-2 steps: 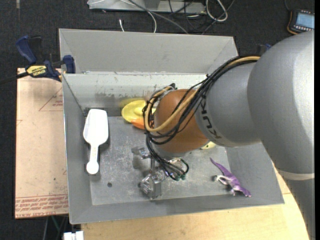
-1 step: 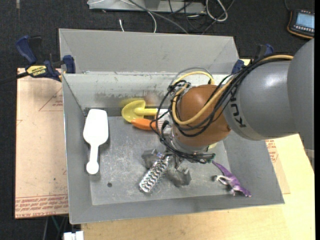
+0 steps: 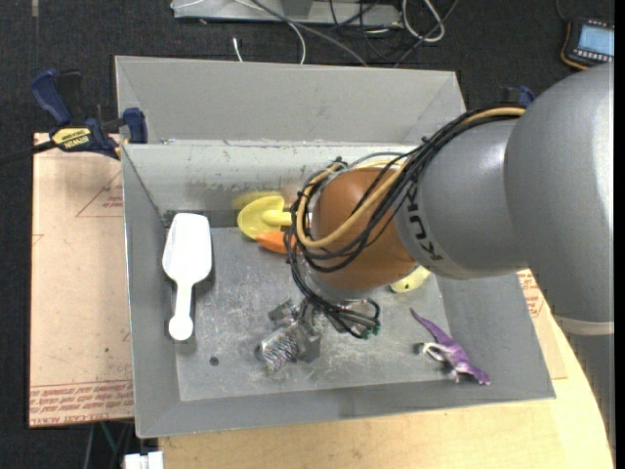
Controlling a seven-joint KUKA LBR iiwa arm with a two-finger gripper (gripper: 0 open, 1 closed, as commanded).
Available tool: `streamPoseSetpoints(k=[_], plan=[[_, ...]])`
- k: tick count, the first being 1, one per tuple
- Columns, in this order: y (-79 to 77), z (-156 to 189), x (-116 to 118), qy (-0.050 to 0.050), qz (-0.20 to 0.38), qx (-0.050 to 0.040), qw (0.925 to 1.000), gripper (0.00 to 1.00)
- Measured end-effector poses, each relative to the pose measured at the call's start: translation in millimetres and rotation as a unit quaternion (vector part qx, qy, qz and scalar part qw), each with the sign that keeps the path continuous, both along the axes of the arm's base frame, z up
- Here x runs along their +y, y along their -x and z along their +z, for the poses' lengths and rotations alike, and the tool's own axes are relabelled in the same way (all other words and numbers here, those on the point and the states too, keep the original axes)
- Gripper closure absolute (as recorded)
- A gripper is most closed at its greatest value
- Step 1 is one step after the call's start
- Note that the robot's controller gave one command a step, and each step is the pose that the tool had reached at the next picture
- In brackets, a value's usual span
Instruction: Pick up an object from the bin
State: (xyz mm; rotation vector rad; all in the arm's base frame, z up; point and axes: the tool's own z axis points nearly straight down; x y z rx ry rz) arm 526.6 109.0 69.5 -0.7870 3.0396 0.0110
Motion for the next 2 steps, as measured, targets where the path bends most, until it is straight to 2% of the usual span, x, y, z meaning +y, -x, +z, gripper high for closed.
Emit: streamPoseSetpoints(k=[2], plan=[[1.6, 9.6, -0.2, 0.000, -0.001, 0.0026, 1.0000, 1.00]])
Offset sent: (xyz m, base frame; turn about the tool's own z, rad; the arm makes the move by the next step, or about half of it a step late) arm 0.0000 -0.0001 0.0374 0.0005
